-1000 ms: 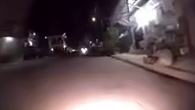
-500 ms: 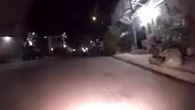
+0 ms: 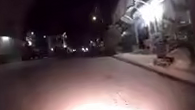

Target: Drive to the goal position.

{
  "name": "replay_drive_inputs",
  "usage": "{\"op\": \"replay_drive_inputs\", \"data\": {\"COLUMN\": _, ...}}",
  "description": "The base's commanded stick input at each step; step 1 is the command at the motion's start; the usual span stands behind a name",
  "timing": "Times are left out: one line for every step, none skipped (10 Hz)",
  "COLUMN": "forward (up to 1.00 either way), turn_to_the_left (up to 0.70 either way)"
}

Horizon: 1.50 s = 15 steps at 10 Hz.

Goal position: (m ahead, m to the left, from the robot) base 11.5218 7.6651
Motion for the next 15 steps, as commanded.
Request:
{"op": "replay_drive_inputs", "data": {"forward": 0.60, "turn_to_the_left": 0.00}}
{"op": "replay_drive_inputs", "data": {"forward": 0.60, "turn_to_the_left": 0.00}}
{"op": "replay_drive_inputs", "data": {"forward": 0.60, "turn_to_the_left": 0.00}}
{"op": "replay_drive_inputs", "data": {"forward": 0.60, "turn_to_the_left": 0.00}}
{"op": "replay_drive_inputs", "data": {"forward": 0.60, "turn_to_the_left": 0.00}}
{"op": "replay_drive_inputs", "data": {"forward": 0.60, "turn_to_the_left": 0.00}}
{"op": "replay_drive_inputs", "data": {"forward": 0.60, "turn_to_the_left": 0.00}}
{"op": "replay_drive_inputs", "data": {"forward": 0.60, "turn_to_the_left": 0.00}}
{"op": "replay_drive_inputs", "data": {"forward": 0.60, "turn_to_the_left": 0.00}}
{"op": "replay_drive_inputs", "data": {"forward": 0.60, "turn_to_the_left": 0.00}}
{"op": "replay_drive_inputs", "data": {"forward": 0.60, "turn_to_the_left": 0.00}}
{"op": "replay_drive_inputs", "data": {"forward": 0.60, "turn_to_the_left": 0.00}}
{"op": "replay_drive_inputs", "data": {"forward": 0.60, "turn_to_the_left": 0.00}}
{"op": "replay_drive_inputs", "data": {"forward": 0.60, "turn_to_the_left": 0.00}}
{"op": "replay_drive_inputs", "data": {"forward": 0.60, "turn_to_the_left": -0.01}}
